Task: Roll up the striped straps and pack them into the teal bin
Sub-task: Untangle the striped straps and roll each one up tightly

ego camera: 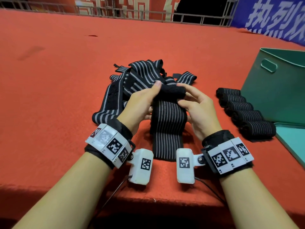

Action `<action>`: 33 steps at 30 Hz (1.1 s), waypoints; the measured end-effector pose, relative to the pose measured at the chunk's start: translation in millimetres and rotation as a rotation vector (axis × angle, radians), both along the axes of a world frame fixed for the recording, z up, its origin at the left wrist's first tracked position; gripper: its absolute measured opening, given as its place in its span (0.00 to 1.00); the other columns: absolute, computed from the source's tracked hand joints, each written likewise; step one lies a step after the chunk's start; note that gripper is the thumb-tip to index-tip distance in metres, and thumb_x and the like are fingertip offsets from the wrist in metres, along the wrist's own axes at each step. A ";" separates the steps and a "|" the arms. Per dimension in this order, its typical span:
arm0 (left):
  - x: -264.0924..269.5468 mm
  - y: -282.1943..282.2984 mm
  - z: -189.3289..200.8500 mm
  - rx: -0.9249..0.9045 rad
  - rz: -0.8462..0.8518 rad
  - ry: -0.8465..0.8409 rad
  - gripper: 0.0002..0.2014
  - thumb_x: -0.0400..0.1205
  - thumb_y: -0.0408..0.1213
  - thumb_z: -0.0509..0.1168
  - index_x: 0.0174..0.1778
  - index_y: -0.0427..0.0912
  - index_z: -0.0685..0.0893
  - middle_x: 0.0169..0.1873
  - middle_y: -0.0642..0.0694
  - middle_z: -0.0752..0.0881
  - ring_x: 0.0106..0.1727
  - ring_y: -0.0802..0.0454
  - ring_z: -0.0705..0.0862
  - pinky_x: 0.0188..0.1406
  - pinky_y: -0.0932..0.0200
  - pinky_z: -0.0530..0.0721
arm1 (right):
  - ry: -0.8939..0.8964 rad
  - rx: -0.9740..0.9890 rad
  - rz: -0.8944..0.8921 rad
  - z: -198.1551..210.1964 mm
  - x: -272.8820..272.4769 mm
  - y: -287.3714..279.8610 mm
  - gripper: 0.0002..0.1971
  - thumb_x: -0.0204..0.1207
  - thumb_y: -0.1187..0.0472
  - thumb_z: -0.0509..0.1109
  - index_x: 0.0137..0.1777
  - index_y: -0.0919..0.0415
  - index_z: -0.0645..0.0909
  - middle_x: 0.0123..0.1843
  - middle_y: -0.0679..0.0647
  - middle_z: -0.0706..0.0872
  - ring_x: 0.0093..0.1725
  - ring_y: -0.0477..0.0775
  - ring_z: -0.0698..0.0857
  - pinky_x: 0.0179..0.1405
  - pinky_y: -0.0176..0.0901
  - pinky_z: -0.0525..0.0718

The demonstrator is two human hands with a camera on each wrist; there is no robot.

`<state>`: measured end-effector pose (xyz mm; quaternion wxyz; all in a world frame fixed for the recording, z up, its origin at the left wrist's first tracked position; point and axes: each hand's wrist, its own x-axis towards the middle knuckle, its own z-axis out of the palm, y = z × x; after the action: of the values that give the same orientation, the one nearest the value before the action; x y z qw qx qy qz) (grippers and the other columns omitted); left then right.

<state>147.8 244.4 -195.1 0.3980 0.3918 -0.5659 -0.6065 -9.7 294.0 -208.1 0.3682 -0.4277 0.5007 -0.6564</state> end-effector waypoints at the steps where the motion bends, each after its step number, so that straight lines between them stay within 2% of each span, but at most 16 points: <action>1: -0.6 1.9 -1.0 -0.042 -0.023 -0.019 0.18 0.87 0.57 0.66 0.58 0.46 0.89 0.40 0.50 0.92 0.36 0.55 0.88 0.35 0.59 0.84 | 0.003 -0.007 0.002 -1.3 0.4 -0.3 0.26 0.78 0.82 0.65 0.62 0.52 0.90 0.58 0.52 0.93 0.53 0.53 0.91 0.42 0.42 0.87; 3: -1.3 4.1 -4.1 -0.121 -0.077 -0.047 0.14 0.86 0.46 0.70 0.65 0.45 0.87 0.53 0.47 0.93 0.50 0.55 0.92 0.45 0.61 0.89 | 0.011 -0.022 -0.007 -4.3 1.3 -1.3 0.26 0.78 0.82 0.65 0.63 0.53 0.90 0.59 0.53 0.93 0.60 0.56 0.91 0.53 0.48 0.90; 5: -0.8 3.1 -7.5 -0.163 -0.115 -0.063 0.17 0.84 0.35 0.72 0.70 0.44 0.83 0.59 0.47 0.92 0.58 0.54 0.91 0.55 0.58 0.90 | 0.037 -0.028 -0.023 -5.4 1.0 -1.2 0.26 0.78 0.81 0.66 0.62 0.51 0.90 0.58 0.52 0.94 0.61 0.56 0.91 0.59 0.53 0.90; 7: 0.3 0.5 -8.6 -0.156 -0.137 -0.062 0.20 0.84 0.28 0.71 0.72 0.43 0.81 0.60 0.43 0.91 0.60 0.49 0.91 0.58 0.53 0.90 | 0.050 -0.019 -0.018 -4.4 -0.8 0.4 0.25 0.79 0.80 0.66 0.61 0.49 0.90 0.56 0.50 0.94 0.57 0.53 0.92 0.55 0.52 0.91; 11: 4.9 -2.9 -6.1 -0.090 -0.180 -0.046 0.23 0.85 0.22 0.65 0.75 0.46 0.78 0.60 0.35 0.89 0.54 0.46 0.91 0.46 0.53 0.89 | -0.003 0.015 0.049 -0.7 -6.4 5.7 0.24 0.80 0.79 0.65 0.62 0.50 0.89 0.53 0.47 0.93 0.47 0.45 0.92 0.36 0.44 0.89; 14: 4.7 -3.8 -3.5 -0.001 -0.160 0.005 0.25 0.85 0.18 0.57 0.75 0.45 0.78 0.65 0.32 0.86 0.55 0.44 0.87 0.45 0.53 0.88 | 0.018 0.019 0.055 0.8 -7.3 6.3 0.25 0.79 0.80 0.65 0.61 0.51 0.89 0.52 0.47 0.92 0.45 0.44 0.91 0.33 0.43 0.88; 15: 4.8 -3.3 -2.2 0.042 -0.152 0.044 0.26 0.83 0.20 0.56 0.75 0.43 0.79 0.65 0.31 0.86 0.55 0.42 0.86 0.44 0.53 0.86 | 0.035 0.012 0.045 0.3 -7.1 5.8 0.25 0.78 0.80 0.65 0.61 0.51 0.90 0.53 0.47 0.93 0.46 0.45 0.91 0.35 0.44 0.89; 17: 5.0 -2.1 0.2 0.105 -0.177 0.098 0.26 0.79 0.30 0.59 0.75 0.41 0.79 0.58 0.33 0.85 0.51 0.42 0.82 0.43 0.53 0.81 | 0.076 -0.010 0.028 -0.1 -6.7 3.9 0.26 0.77 0.81 0.66 0.60 0.51 0.90 0.56 0.49 0.93 0.52 0.49 0.92 0.41 0.46 0.90; 19: 4.8 -0.5 5.0 0.123 -0.190 0.061 0.24 0.84 0.46 0.63 0.76 0.40 0.78 0.51 0.38 0.84 0.47 0.44 0.83 0.40 0.55 0.81 | 0.092 -0.030 0.033 1.5 -8.6 2.7 0.26 0.76 0.81 0.66 0.61 0.52 0.91 0.58 0.51 0.93 0.56 0.52 0.92 0.41 0.48 0.90; 21: 2.7 -0.2 10.0 0.079 -0.152 0.000 0.24 0.88 0.59 0.60 0.69 0.44 0.84 0.42 0.44 0.86 0.37 0.48 0.85 0.31 0.60 0.80 | 0.077 -0.037 0.044 5.0 -12.7 3.5 0.25 0.77 0.81 0.66 0.62 0.53 0.90 0.58 0.53 0.93 0.56 0.53 0.92 0.42 0.51 0.92; 23: 1.3 1.3 8.2 -0.001 -0.109 -0.012 0.19 0.88 0.57 0.62 0.63 0.46 0.86 0.37 0.47 0.84 0.32 0.49 0.80 0.30 0.62 0.76 | 0.067 -0.029 0.052 7.4 -15.4 5.8 0.25 0.77 0.82 0.66 0.61 0.55 0.91 0.56 0.52 0.94 0.55 0.53 0.92 0.43 0.51 0.93; 25: 1.7 3.0 -0.7 -0.026 -0.082 0.013 0.15 0.89 0.49 0.63 0.67 0.47 0.86 0.37 0.50 0.85 0.34 0.51 0.79 0.29 0.62 0.75 | 0.059 0.003 0.047 6.4 -15.9 5.9 0.26 0.76 0.83 0.63 0.60 0.55 0.91 0.54 0.51 0.94 0.53 0.51 0.92 0.38 0.46 0.91; 26: 2.1 2.5 -5.0 -0.019 -0.066 0.032 0.14 0.90 0.47 0.64 0.69 0.49 0.86 0.40 0.52 0.87 0.35 0.53 0.81 0.30 0.62 0.76 | 0.041 0.024 0.045 5.3 -15.3 4.3 0.26 0.77 0.83 0.62 0.61 0.56 0.90 0.56 0.52 0.94 0.52 0.51 0.92 0.35 0.43 0.89; 28: 1.0 -2.7 -8.2 0.000 -0.030 0.085 0.15 0.89 0.43 0.65 0.72 0.52 0.85 0.51 0.51 0.91 0.44 0.53 0.84 0.40 0.59 0.78 | -0.046 0.069 0.053 3.3 -13.2 -0.5 0.25 0.80 0.79 0.58 0.66 0.57 0.87 0.60 0.54 0.92 0.48 0.51 0.92 0.30 0.42 0.87; 31: -1.4 -8.4 -1.1 -0.002 -0.012 0.155 0.16 0.88 0.41 0.66 0.73 0.55 0.84 0.60 0.48 0.91 0.53 0.51 0.84 0.52 0.54 0.79 | -0.090 0.092 0.073 1.3 -3.3 -5.7 0.14 0.88 0.58 0.63 0.64 0.54 0.88 0.57 0.51 0.93 0.47 0.51 0.91 0.44 0.49 0.85; 33: -1.9 -9.0 1.8 0.012 -0.017 0.182 0.17 0.88 0.42 0.66 0.73 0.56 0.84 0.60 0.47 0.91 0.53 0.47 0.81 0.53 0.50 0.77 | -0.083 0.091 0.071 -0.3 3.4 -6.9 0.18 0.88 0.45 0.64 0.64 0.53 0.89 0.57 0.52 0.94 0.55 0.56 0.92 0.55 0.57 0.84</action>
<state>145.9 235.5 -193.3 0.4404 0.3325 -0.5270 -0.6463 -6.3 287.1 -208.4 0.4307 -0.4002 0.4990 -0.6367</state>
